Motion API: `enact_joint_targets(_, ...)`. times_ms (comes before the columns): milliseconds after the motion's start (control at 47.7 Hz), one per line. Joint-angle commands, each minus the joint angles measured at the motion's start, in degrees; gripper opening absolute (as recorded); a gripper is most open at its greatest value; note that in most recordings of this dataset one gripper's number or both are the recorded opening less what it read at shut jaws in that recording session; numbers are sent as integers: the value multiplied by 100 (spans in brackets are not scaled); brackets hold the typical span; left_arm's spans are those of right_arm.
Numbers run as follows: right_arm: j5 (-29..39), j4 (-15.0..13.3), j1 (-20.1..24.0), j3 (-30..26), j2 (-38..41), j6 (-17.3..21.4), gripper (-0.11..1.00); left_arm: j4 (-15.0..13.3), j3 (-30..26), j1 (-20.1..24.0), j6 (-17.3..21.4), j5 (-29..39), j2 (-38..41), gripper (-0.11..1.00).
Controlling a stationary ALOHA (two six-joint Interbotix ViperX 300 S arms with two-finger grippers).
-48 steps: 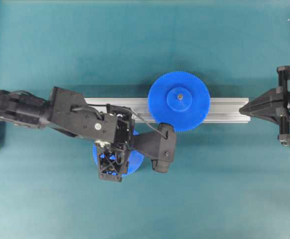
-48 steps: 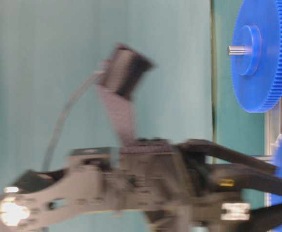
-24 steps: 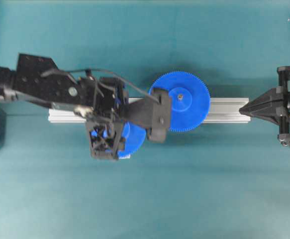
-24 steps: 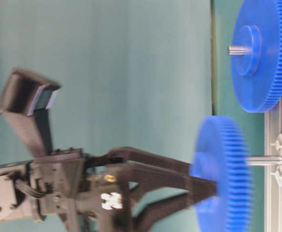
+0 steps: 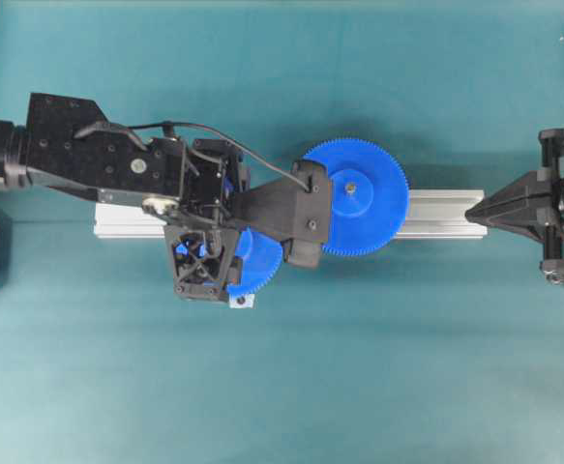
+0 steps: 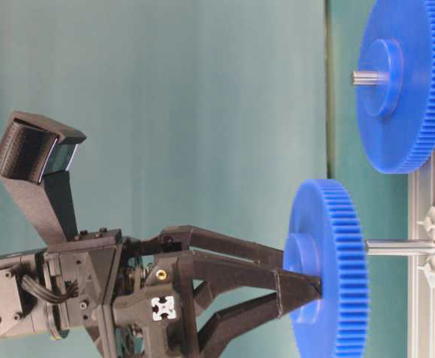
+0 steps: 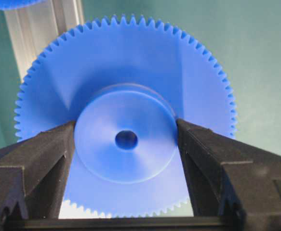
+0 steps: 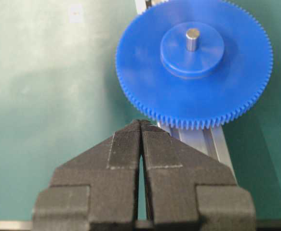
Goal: Insert the small gear onto the shaft.
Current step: 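Lift the small blue gear with the left gripper toward the rail, then align the held gear's hole over the empty shaft beside the large gear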
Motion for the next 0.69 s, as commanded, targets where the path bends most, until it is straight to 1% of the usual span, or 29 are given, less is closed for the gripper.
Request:
enact_joint_targets(0,-53,9,-18,-62,26,44,3,26,-123,88,18,-62,-158,69)
enact_joint_targets(84,-44,0,-18,-62,26,44,3,35,-123,158,88,-97,-132,69)
enact_joint_targets(251,-53,0,-18,-62,26,44,3,35,-149,272,360,-149,-70,69)
enact_joint_targets(671,-53,0,-18,-62,26,44,3,35,-123,527,431,-246,62,69)
